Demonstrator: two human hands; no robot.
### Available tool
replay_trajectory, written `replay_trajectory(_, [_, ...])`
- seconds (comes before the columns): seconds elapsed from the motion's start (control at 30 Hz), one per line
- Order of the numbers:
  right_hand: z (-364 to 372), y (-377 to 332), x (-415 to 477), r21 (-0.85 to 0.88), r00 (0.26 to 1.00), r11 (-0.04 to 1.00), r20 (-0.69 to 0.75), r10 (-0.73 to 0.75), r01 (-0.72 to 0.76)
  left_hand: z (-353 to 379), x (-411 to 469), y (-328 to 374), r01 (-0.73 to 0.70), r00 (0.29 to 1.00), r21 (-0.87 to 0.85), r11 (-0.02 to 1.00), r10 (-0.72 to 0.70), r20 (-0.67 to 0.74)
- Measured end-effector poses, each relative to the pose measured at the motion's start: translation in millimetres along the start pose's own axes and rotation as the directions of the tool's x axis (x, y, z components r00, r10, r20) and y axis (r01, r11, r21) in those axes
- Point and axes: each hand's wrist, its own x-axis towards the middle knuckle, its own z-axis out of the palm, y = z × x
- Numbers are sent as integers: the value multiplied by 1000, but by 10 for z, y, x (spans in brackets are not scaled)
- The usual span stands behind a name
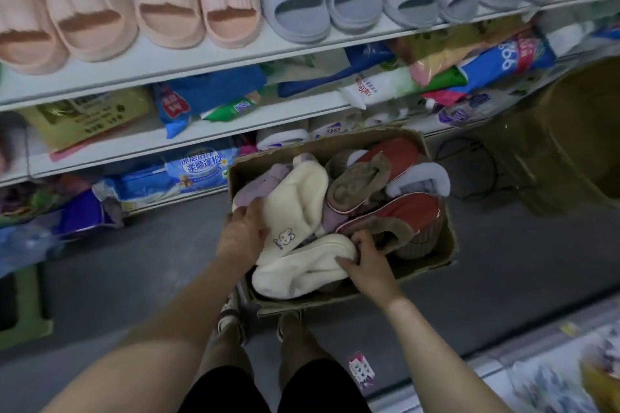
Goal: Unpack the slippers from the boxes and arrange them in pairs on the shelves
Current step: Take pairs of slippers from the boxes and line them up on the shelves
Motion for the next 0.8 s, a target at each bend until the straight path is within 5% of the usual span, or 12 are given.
replay_trajectory(0.13, [-422,-371,80,-71,975,974,-50,-219,215,-26,110,30,124,990,-144,982,-112,89])
replay_trajectory(0.3, [-1014,-744,568,15,945,975,-249,-210,221,-66,5,-2,158,987,-387,908,-148,56])
replay_trajectory(0.5, [-549,-357,833,-131,999,990,14,-44,45,40,-94,2,239,967,-570,787,-247,64])
replay_trajectory(0.8, [-121,-153,584,54,995,996,-71,-73,77,78,-120,22,255,966,-551,795,-233,111])
